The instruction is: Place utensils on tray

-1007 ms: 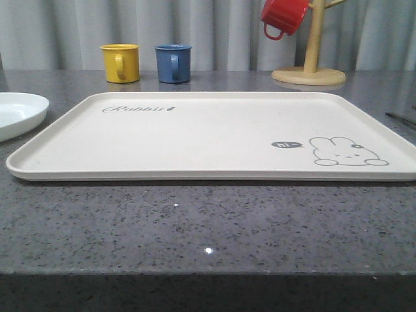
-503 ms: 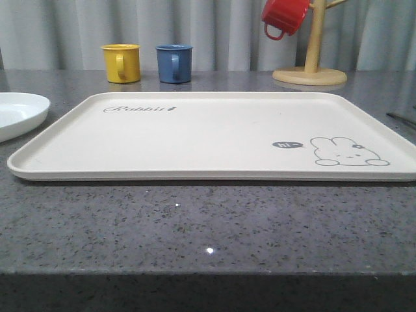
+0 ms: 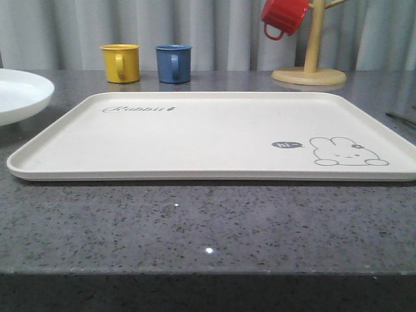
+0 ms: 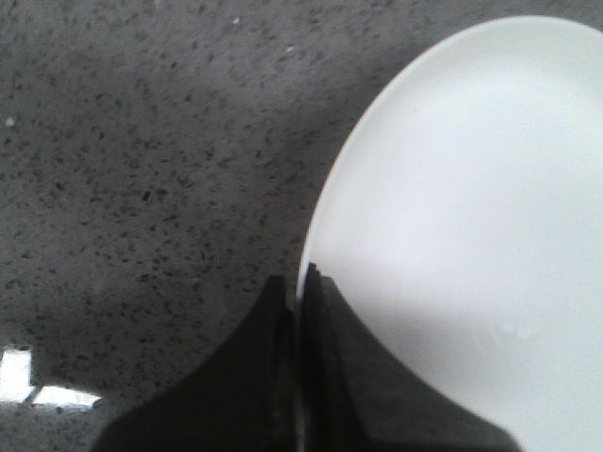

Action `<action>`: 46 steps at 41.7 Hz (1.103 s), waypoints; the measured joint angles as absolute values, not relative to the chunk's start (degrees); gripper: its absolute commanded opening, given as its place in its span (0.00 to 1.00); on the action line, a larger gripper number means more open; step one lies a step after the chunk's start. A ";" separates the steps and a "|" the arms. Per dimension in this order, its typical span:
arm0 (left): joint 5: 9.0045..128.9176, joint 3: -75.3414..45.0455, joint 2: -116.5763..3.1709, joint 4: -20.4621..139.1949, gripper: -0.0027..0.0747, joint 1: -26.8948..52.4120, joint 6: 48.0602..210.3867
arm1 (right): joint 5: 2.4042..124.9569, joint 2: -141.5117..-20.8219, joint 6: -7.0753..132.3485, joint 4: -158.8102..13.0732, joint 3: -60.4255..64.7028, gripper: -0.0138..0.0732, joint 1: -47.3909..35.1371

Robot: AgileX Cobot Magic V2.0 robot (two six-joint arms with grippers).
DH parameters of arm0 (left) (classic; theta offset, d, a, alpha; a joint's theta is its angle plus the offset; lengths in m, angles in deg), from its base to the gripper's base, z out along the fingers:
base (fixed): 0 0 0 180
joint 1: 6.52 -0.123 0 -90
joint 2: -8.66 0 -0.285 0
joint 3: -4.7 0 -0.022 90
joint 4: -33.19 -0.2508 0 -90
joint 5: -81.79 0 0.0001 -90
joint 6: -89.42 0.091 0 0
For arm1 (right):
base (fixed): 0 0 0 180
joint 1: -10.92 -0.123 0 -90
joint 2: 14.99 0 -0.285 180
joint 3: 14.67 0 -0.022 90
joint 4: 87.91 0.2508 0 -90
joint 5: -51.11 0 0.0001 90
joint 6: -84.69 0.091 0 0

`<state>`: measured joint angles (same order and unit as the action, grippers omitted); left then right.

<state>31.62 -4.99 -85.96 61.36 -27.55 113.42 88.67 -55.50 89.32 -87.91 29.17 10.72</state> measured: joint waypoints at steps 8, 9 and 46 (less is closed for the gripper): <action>30.84 -4.99 -81.20 62.05 0.01 -20.14 113.42 | 88.67 -55.50 89.32 -87.91 29.17 0.68 10.72; 30.72 -4.99 -80.99 62.17 0.01 -19.12 113.42 | 88.67 -55.50 89.32 -87.91 29.17 0.68 10.72; 33.52 1.20 -96.33 66.35 0.01 2.29 113.42 | 88.67 -55.50 89.32 -87.91 29.17 0.68 10.72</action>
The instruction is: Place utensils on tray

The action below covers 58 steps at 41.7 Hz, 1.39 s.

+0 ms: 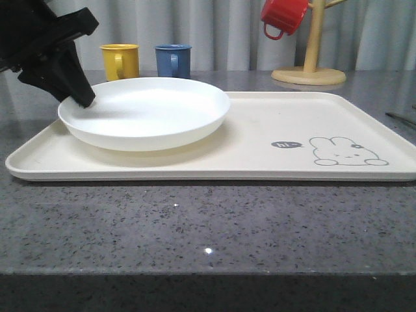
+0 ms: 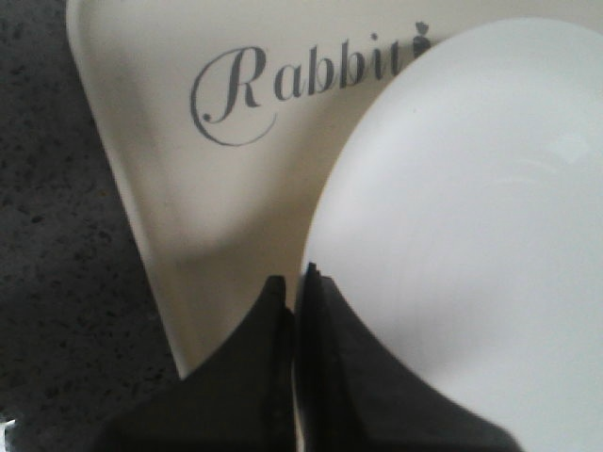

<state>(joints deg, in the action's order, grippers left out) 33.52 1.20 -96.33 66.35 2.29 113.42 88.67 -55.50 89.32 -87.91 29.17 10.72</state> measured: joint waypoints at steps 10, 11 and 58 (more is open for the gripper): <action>33.94 1.23 -96.74 66.05 0.33 2.29 113.42 | 88.67 -55.50 89.32 -87.91 29.17 0.68 10.72; 33.94 1.33 -96.83 65.96 0.37 2.29 113.42 | 88.67 -55.50 89.32 -87.91 29.17 0.68 10.72; 33.27 -16.61 -50.11 35.26 0.56 21.50 98.10 | 88.67 -55.50 89.32 -87.91 29.17 0.68 10.72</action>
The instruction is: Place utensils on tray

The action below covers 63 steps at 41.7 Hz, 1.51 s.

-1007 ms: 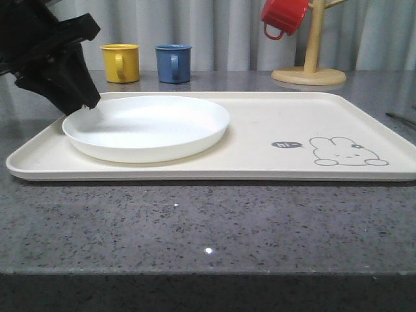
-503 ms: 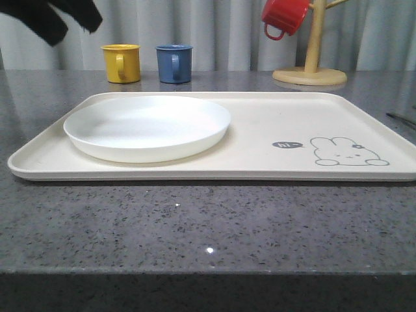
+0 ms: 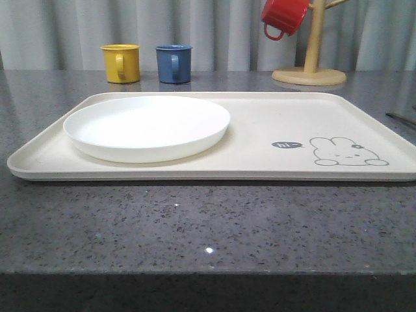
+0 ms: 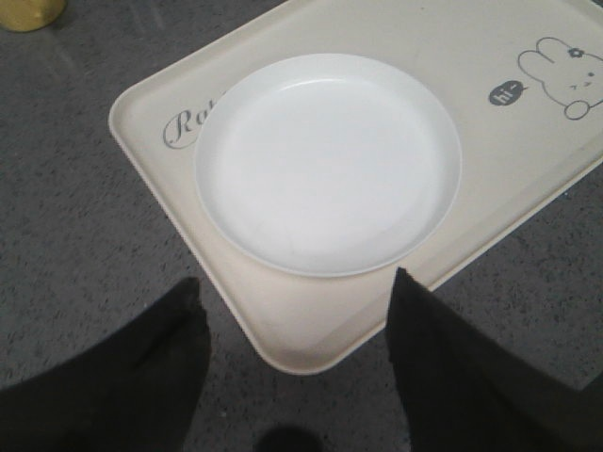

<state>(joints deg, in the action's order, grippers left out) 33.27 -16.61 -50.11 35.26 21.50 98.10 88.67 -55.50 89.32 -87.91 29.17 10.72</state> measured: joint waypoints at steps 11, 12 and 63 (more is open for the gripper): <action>32.95 -25.12 -34.37 34.45 0.56 21.50 94.12 | 88.67 -55.50 89.32 -87.91 29.17 0.68 10.72; 32.95 -25.55 -33.39 34.45 0.56 21.50 94.08 | 88.67 -55.50 89.32 -87.91 29.17 0.68 10.72; 32.81 -27.40 -27.52 34.45 0.56 21.50 93.85 | 113.55 -94.50 88.46 -87.47 -1.32 0.67 7.95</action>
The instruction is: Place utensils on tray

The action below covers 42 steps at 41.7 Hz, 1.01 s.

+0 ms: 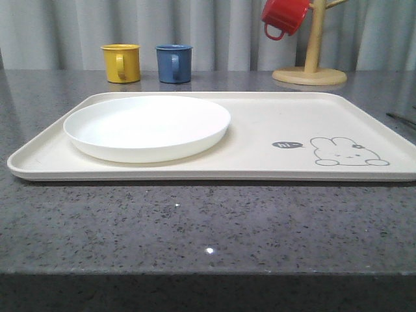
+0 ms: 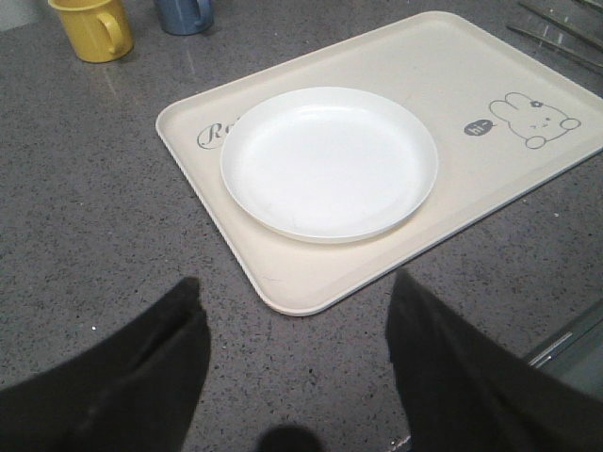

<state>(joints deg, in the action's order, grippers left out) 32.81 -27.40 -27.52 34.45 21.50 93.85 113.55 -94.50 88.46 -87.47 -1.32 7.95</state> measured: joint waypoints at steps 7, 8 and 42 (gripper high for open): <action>32.81 -27.40 -27.52 34.45 0.56 21.50 93.85 | 115.20 -101.68 87.98 -87.03 -5.64 0.67 7.95; 32.81 -27.40 -27.52 34.45 0.56 21.50 93.85 | 115.30 -102.85 87.87 -87.03 -6.29 0.67 7.95; 32.81 -27.40 -27.52 34.45 0.56 21.50 93.85 | 117.50 -120.13 87.32 -86.36 -13.57 0.30 7.95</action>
